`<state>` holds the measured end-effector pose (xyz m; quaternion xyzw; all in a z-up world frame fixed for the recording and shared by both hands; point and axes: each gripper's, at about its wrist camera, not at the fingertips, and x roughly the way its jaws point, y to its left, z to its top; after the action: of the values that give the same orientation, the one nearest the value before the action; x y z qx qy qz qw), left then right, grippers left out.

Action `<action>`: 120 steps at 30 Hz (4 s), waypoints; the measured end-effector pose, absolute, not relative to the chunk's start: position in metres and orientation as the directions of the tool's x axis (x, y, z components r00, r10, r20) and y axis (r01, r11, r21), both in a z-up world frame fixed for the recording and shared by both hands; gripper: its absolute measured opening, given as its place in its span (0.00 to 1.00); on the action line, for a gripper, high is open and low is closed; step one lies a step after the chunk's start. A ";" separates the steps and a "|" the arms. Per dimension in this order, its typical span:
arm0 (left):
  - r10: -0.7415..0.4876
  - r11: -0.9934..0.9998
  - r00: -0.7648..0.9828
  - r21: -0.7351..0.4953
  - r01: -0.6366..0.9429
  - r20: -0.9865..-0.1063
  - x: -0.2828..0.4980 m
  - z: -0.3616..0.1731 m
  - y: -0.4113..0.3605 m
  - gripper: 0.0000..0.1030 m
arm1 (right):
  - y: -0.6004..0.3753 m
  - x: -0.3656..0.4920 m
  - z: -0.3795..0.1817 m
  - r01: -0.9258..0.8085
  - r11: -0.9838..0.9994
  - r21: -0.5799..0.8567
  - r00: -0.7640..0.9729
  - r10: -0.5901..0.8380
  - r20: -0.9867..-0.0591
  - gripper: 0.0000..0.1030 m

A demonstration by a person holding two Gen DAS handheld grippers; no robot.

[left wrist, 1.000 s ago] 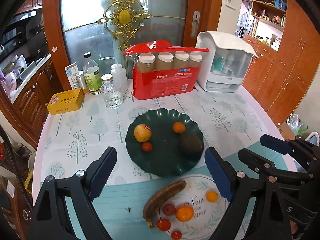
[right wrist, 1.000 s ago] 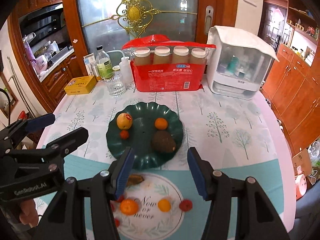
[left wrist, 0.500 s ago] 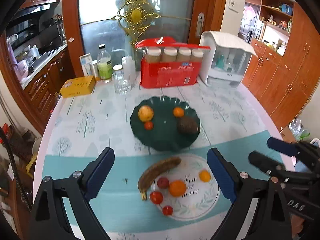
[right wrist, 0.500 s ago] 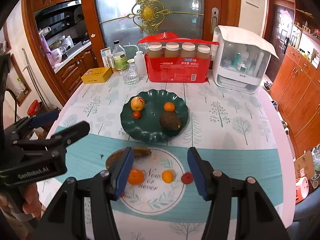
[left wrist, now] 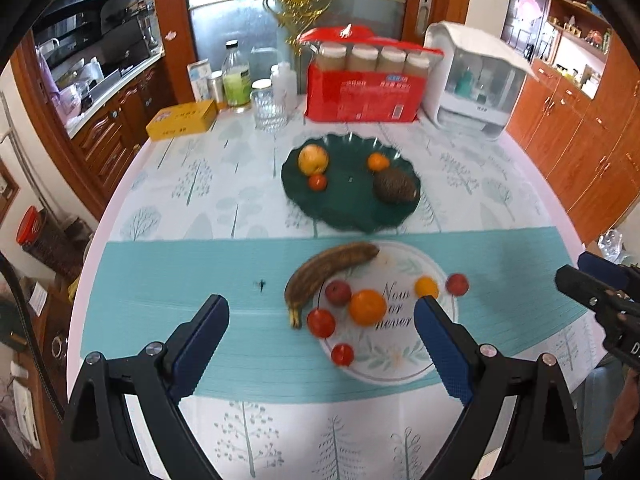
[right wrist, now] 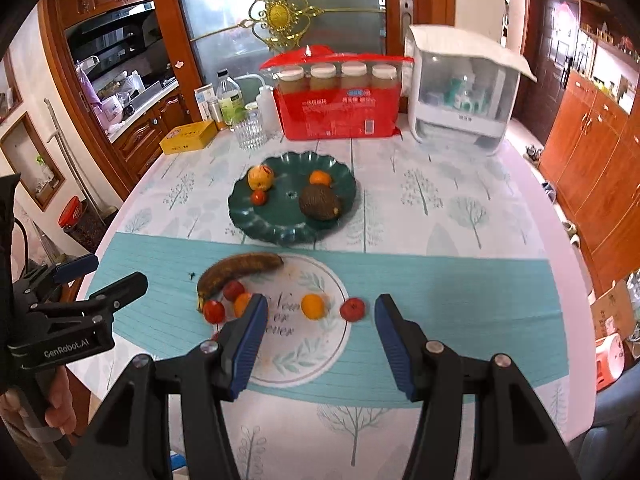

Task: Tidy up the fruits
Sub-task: 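Withdraw both open tools from the green plate toward the fruit plate, then grasp a red tomato with the left tool while the right tool grasps the red apple, then carry tomato and apple onto the green plate and open both tools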

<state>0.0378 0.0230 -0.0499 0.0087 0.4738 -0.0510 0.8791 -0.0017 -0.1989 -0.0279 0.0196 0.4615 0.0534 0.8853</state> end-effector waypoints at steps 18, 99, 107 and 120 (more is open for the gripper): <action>-0.122 0.993 0.389 -0.113 0.046 -0.913 0.038 -0.159 0.022 0.83 | -0.217 0.006 -0.115 -0.078 0.990 0.117 0.498 0.141 -0.855 0.54; 0.061 0.992 0.635 0.119 0.049 -0.770 0.104 0.004 0.044 0.23 | -0.158 0.071 -0.025 -0.274 0.957 0.097 0.592 0.247 -0.767 0.31; 0.016 0.985 0.681 0.127 0.113 -0.732 0.166 0.064 0.039 0.23 | -0.151 0.128 0.064 -0.227 0.972 0.056 0.721 0.206 -0.661 0.31; -0.094 0.980 0.614 0.035 0.195 -0.784 0.253 0.038 0.018 0.23 | -0.141 0.202 0.065 -0.129 0.989 0.070 0.741 0.143 -0.656 0.31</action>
<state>0.2534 0.0182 0.0378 0.0585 0.4320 -0.0804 0.8964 0.2022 -0.1408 0.0645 0.0099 0.3525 0.0730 0.9329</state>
